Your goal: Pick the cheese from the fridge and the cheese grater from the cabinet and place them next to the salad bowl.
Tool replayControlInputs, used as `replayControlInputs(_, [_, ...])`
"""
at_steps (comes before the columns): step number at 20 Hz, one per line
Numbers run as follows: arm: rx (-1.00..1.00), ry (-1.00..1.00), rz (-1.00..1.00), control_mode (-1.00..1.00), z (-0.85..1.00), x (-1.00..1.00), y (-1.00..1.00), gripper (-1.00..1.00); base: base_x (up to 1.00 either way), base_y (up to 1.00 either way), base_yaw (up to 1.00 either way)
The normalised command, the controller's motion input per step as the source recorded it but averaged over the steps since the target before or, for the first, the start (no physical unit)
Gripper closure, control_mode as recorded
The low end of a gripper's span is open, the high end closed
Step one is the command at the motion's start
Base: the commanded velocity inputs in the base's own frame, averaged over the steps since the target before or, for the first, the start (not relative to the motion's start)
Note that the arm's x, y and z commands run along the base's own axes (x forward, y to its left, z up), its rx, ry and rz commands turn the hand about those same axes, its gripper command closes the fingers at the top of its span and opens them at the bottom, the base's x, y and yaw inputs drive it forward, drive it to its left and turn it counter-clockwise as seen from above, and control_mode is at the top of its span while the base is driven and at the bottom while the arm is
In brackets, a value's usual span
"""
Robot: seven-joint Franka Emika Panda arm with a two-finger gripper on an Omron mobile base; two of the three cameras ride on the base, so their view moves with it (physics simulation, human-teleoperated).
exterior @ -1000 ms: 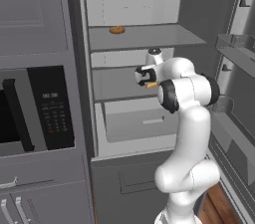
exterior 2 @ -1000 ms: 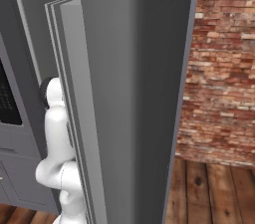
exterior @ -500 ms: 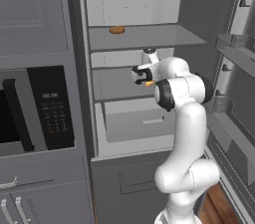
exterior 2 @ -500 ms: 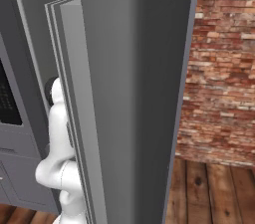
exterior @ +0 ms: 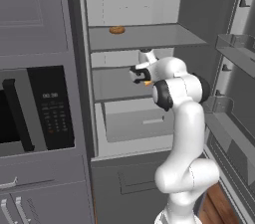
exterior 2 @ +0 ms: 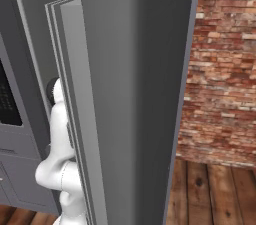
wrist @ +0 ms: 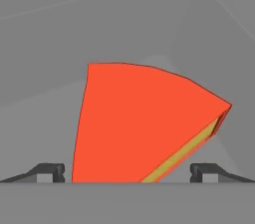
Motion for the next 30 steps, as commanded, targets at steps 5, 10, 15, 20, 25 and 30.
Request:
replayControlInputs(5, [-0.02,-0.05,-0.10,-1.00,-0.16,0.01,0.00,-1.00,0.00,0.00,0.00])
replayControlInputs(10, [-0.01,-0.05,-0.09,-1.00,-0.18,0.03,0.00,-1.00,0.00,0.00,0.00])
replayControlInputs(15, [0.00,0.00,-0.01,-1.00,-0.01,0.00,0.00,-1.00,0.00,0.00,0.00])
replayControlInputs(20, [0.00,0.00,0.00,-1.00,0.00,0.00,0.00,1.00,0.00,0.00,0.00])
replayControlInputs(25, [0.00,0.00,0.00,-1.00,0.00,0.00,0.00,1.00,0.00,0.00,0.00])
replayControlInputs(30, [0.00,0.00,0.00,-1.00,0.00,-0.24,0.00,1.00,0.00,0.00,0.00])
